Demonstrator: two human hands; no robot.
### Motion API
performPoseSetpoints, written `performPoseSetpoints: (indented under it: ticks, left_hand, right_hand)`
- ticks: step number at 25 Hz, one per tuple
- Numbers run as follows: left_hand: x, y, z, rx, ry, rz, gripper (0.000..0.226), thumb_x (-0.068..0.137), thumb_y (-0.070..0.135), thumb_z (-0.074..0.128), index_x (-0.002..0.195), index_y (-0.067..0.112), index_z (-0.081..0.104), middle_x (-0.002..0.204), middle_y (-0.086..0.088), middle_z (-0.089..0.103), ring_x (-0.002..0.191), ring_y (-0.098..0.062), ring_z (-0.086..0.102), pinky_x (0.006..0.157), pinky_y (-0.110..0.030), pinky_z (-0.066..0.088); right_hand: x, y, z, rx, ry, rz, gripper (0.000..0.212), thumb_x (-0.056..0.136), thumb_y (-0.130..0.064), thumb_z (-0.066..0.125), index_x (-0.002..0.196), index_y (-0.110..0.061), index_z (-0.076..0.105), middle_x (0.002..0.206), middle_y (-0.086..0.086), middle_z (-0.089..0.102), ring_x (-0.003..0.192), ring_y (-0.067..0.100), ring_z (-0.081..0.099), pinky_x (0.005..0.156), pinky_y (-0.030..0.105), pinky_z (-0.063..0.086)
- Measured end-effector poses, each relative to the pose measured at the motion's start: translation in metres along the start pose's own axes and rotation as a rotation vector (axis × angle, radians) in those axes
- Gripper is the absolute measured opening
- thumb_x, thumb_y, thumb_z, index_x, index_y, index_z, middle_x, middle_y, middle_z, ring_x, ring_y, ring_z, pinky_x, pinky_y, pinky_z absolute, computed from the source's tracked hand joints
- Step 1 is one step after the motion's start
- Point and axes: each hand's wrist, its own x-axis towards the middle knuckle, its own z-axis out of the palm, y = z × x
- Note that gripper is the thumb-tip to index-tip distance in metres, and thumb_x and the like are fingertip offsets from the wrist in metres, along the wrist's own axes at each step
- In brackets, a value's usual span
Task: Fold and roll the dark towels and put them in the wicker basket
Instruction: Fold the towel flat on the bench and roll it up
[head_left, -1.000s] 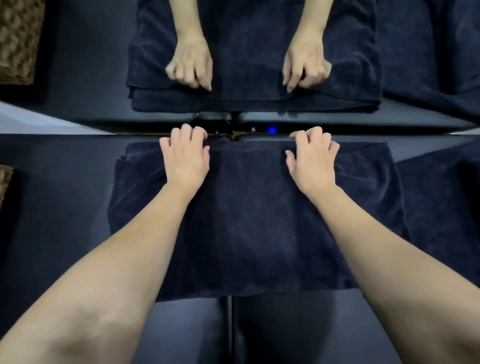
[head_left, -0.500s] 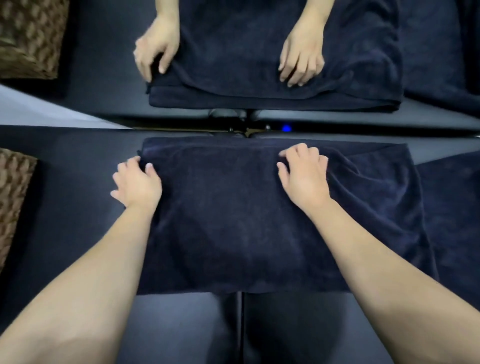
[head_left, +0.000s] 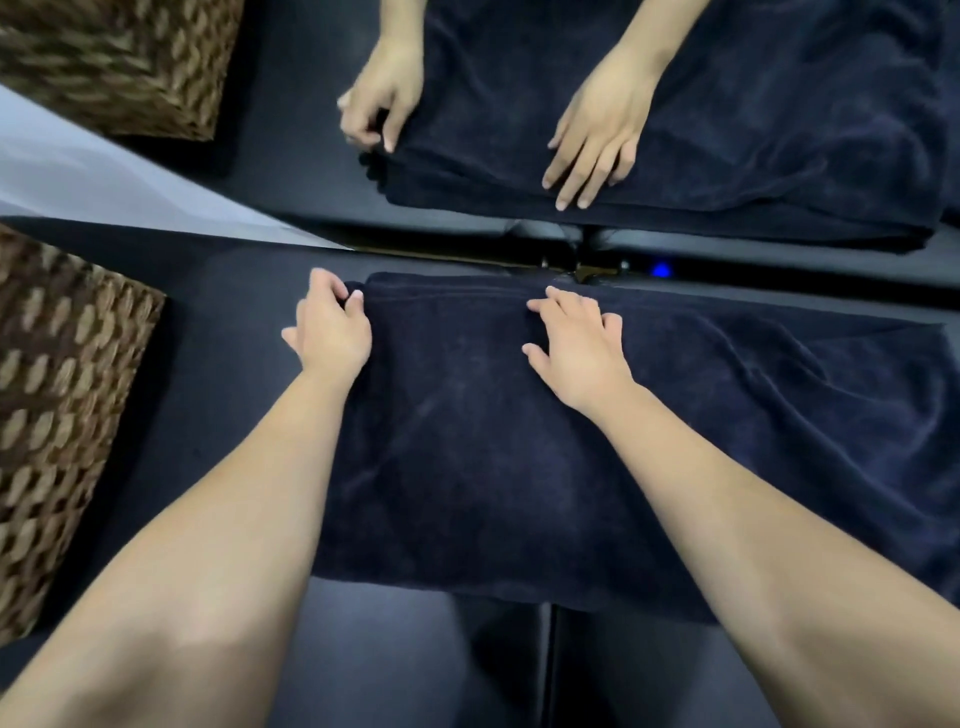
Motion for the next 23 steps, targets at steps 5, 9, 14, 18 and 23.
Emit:
performPoseSetpoints:
  ticks: [5,9,14,18,23]
  left_hand:
    - [-0.003,0.016,0.004,0.089,0.184,0.018,0.019,0.097,0.025,0.057,0.115,0.022,0.051,0.125,-0.004,0.054,0.122,-0.026,0.046,0.102,-0.048,0.029]
    - [-0.068,0.067,0.042,0.096,0.062,0.662,0.032,0.091,0.027,0.056,0.121,0.019,0.056,0.128,-0.001,0.057,0.12,-0.026,0.05,0.098,-0.047,0.034]
    - [-0.223,0.139,0.12,0.089,-0.386,1.161,0.039,0.094,0.029,0.056,0.13,0.014,0.065,0.141,-0.003,0.059,0.138,-0.023,0.047,0.108,-0.045,0.041]
    - [-0.302,0.163,0.158,0.3,-0.537,1.028,0.062,0.105,0.047,0.04,0.157,0.014,0.032,0.166,-0.002,0.024,0.155,-0.021,0.014,0.126,-0.043,0.014]
    - [-0.357,0.176,0.181,0.41,-0.476,0.987,0.075,0.101,0.06,0.029,0.161,0.016,0.018,0.17,-0.002,0.009,0.157,-0.023,0.0,0.126,-0.049,0.007]
  right_hand:
    - [-0.025,0.025,0.001,0.002,0.057,0.096,0.062,0.104,-0.043,0.05,0.158,-0.022,0.029,0.17,0.005,0.008,0.156,0.026,0.007,0.119,0.046,0.016]
    - [-0.064,0.068,-0.004,-0.019,0.149,0.247,0.058,0.107,-0.042,0.038,0.159,-0.019,0.025,0.171,0.004,0.006,0.156,0.025,0.008,0.118,0.047,0.021]
    - [-0.144,0.159,-0.014,-0.022,0.163,0.333,0.052,0.109,-0.04,0.031,0.157,-0.019,0.034,0.169,0.004,0.019,0.155,0.024,0.015,0.12,0.046,0.021]
    - [-0.183,0.226,-0.026,-0.041,0.346,0.567,0.053,0.106,-0.042,0.041,0.153,-0.018,0.039,0.165,0.005,0.029,0.147,0.028,0.03,0.11,0.051,0.028]
    - [-0.182,0.27,-0.043,0.266,0.347,0.891,0.063,0.099,-0.056,0.053,0.142,-0.011,0.044,0.133,0.008,0.059,0.123,0.034,0.054,0.104,0.049,0.032]
